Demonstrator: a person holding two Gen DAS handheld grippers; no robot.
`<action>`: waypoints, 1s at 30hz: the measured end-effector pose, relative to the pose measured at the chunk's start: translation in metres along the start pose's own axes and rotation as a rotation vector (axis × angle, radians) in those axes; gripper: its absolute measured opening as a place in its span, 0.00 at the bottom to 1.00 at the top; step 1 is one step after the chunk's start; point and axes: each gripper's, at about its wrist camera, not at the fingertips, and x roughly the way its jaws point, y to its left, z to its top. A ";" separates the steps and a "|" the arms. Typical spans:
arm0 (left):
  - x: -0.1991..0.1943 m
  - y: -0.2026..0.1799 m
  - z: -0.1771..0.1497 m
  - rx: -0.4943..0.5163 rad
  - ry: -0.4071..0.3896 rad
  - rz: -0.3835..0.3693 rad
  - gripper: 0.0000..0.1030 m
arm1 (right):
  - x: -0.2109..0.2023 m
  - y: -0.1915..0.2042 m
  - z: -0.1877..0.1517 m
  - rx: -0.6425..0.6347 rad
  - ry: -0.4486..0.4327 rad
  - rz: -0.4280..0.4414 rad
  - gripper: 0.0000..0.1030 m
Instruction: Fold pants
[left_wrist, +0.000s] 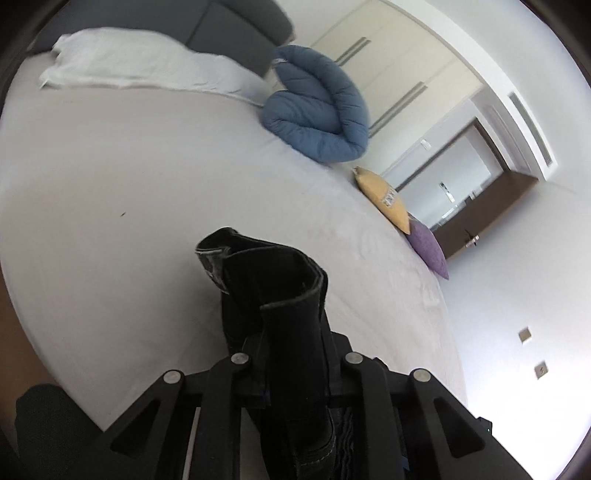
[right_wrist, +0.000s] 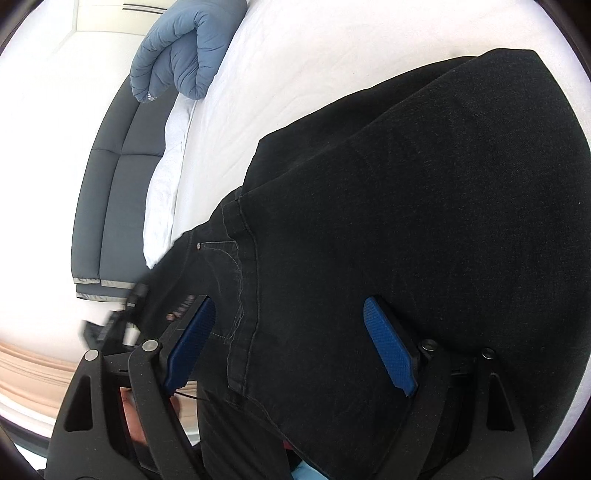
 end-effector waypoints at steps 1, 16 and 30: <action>-0.001 -0.021 -0.001 0.065 -0.001 -0.011 0.18 | -0.001 0.000 -0.001 -0.007 -0.004 -0.003 0.80; 0.028 -0.216 -0.147 0.781 0.200 -0.177 0.17 | -0.082 -0.021 0.003 0.145 -0.072 0.289 0.80; 0.046 -0.239 -0.237 1.161 0.294 -0.084 0.18 | -0.100 -0.025 -0.002 -0.032 -0.014 0.104 0.45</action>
